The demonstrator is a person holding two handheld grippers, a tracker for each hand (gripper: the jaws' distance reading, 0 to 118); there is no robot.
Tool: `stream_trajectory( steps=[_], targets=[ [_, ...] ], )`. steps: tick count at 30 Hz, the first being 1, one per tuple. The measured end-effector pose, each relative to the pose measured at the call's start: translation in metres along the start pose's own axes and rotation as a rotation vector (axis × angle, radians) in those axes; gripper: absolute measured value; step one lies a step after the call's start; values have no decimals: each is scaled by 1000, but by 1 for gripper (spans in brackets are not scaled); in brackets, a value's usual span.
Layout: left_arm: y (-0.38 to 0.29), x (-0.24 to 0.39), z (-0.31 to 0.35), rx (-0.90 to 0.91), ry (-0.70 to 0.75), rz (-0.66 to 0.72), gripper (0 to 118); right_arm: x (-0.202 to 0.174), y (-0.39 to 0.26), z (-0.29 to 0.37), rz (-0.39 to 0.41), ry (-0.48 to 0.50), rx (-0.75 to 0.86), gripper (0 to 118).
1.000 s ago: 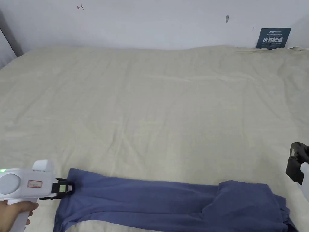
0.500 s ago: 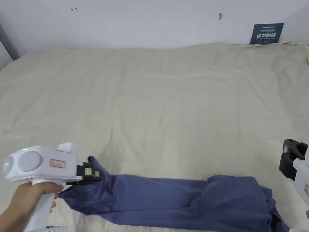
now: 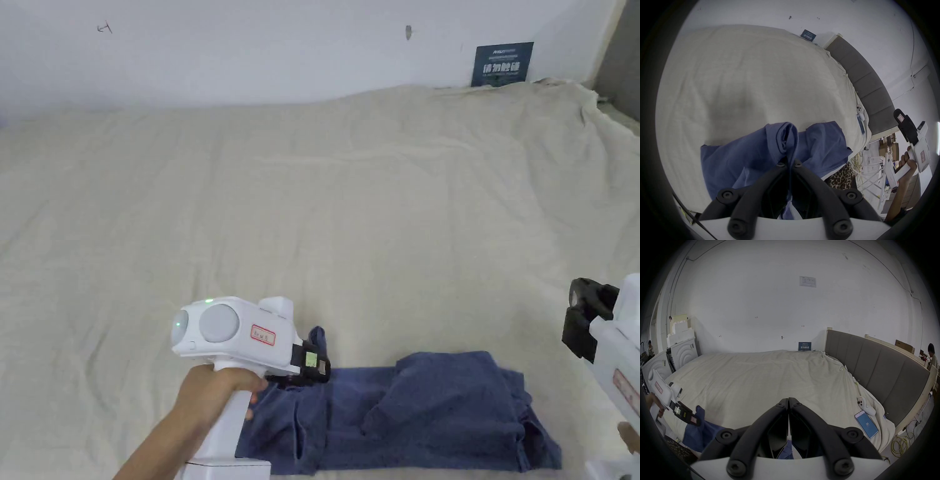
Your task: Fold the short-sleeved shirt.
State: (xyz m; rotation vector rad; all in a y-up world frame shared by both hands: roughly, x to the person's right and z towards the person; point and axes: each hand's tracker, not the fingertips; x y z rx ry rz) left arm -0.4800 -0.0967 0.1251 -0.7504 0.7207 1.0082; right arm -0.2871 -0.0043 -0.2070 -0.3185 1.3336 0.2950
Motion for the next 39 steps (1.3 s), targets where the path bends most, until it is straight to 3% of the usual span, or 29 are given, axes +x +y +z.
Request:
stream_trajectory(
  steps=[9, 11, 15, 16, 22, 26, 29, 30, 33, 36, 38, 39],
  targets=[
    [-2, 3, -62, -58, 48, 61, 1, 9, -2, 5, 0, -23, -3, 0],
    [-4, 3, -65, -58, 55, 64, 15, 10, -3, 6, -2, -26, -3, 0],
    [-6, 7, -55, -13, 52, 62, 89, 12, -4, 6, -2, -29, -5, 0],
    [-6, 9, -50, 10, 44, 56, 97, 12, -4, 6, -4, -30, -7, 0],
    [-2, 7, 1, 120, -12, 27, 100, 11, -3, 7, -8, -27, -3, 0],
    [-3, -9, 36, 242, 85, -26, 103, 8, -1, 7, -5, -22, 3, 0],
    [-6, -23, 49, 270, 199, -79, 100, 6, 0, 8, -4, -18, 6, 0],
    [-7, -27, 51, 288, 231, -80, 90, 6, 0, 8, -4, -16, 7, 0],
    [-19, -37, 55, 375, 274, -124, 77, 4, 1, 8, 1, -14, 7, 0],
    [-31, -44, 49, 375, 264, -145, 19, 3, 2, 8, 2, -13, 7, 0],
    [-38, -50, 37, 372, 287, -155, 2, 3, 2, 8, 4, -14, 8, 0],
    [-40, -52, 33, 364, 298, -156, 0, 3, 2, 8, 3, -13, 8, 0]
  ],
)
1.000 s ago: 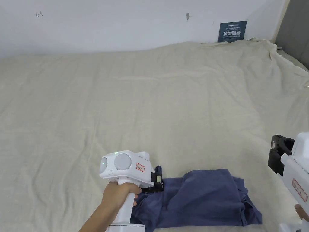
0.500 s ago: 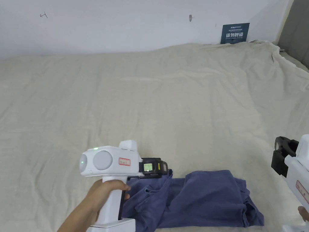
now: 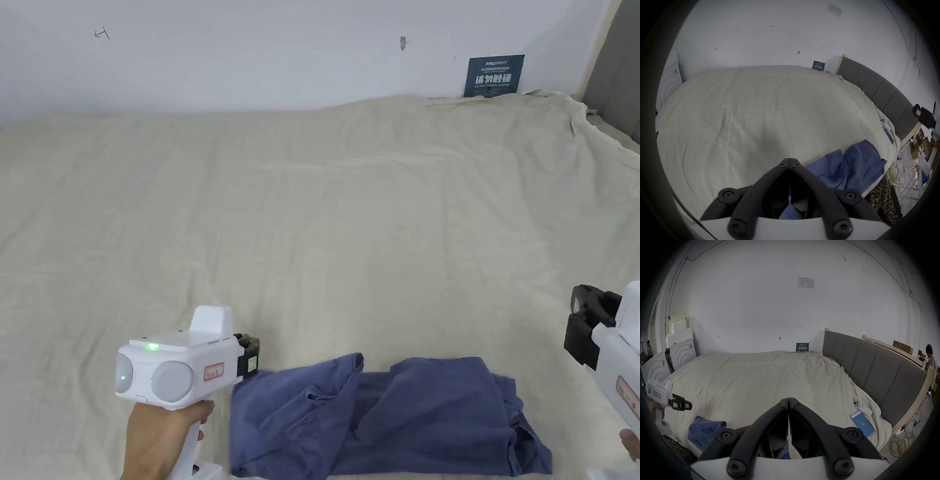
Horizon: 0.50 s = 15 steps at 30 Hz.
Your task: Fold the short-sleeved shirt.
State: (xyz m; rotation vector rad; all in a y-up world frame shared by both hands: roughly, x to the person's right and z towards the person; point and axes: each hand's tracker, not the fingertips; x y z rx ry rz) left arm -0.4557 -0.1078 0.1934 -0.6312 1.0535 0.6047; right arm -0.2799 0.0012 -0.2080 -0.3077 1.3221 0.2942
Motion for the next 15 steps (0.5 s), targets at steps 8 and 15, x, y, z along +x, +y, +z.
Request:
stream_trajectory(
  steps=[8, 15],
  targets=[
    [-38, 13, -33, -102, -35, -7, 0, 3, -1, 1, 1, -6, -5, 0],
    [-55, 47, -56, -162, -57, -42, 0, 10, -6, 2, -4, -18, -18, 0]
  ],
)
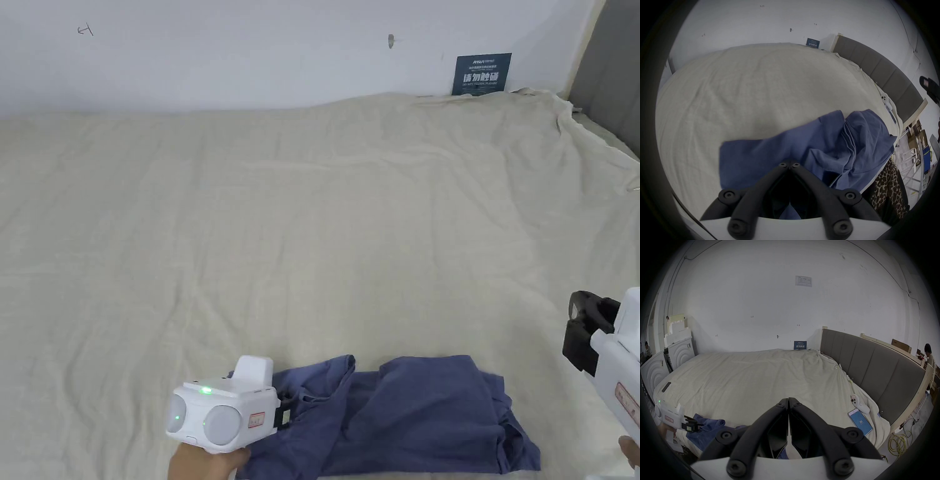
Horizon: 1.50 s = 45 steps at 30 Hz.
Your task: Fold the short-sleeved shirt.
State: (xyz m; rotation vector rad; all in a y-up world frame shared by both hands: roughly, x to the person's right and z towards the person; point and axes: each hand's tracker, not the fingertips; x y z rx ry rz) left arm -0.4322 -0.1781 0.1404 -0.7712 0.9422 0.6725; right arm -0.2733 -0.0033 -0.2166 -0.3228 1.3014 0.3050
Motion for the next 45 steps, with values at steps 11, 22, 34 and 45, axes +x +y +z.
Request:
stream_trajectory(
  steps=[11, 22, 34, 45],
  targets=[
    [-11, 56, -4, -7, -114, -85, 0, 12, -1, 4, -21, -23, -2, 0],
    [-21, 103, -14, -9, -75, -203, 0, 15, -5, 6, -34, -29, -8, 0],
    [12, 69, 42, 75, -177, -50, 0, 16, -2, 7, -26, -27, -3, 0],
    [28, -68, 91, 92, -210, 278, 10, 8, 2, 1, -18, -14, 0, 0]
  ],
)
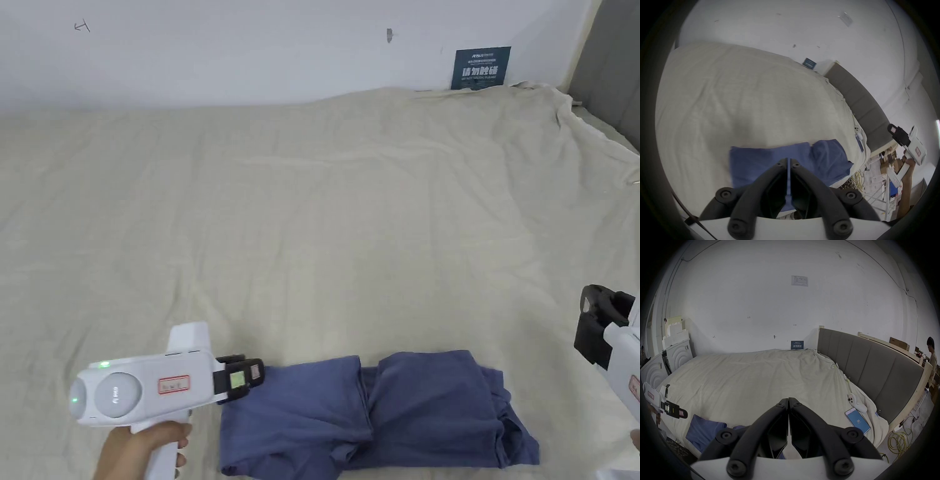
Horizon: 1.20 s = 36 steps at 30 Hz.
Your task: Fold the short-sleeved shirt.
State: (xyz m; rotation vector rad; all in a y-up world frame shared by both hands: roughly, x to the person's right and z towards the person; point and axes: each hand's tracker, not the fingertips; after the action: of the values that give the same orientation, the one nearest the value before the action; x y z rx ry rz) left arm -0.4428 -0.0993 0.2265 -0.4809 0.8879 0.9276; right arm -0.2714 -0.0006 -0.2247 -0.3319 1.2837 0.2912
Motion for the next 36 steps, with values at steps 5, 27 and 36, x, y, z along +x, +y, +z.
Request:
stream_trajectory(
  steps=[5, 27, 36],
  targets=[
    [-5, -44, -1, -66, 46, 74, 91, -7, 1, -4, 6, 11, -5, 0],
    [-31, -56, -63, -153, 85, 43, 35, -9, 0, -5, 19, -2, -26, 0],
    [-26, -39, -39, -123, 94, -13, 3, -11, 1, -7, 12, 13, -22, 0]
  ],
)
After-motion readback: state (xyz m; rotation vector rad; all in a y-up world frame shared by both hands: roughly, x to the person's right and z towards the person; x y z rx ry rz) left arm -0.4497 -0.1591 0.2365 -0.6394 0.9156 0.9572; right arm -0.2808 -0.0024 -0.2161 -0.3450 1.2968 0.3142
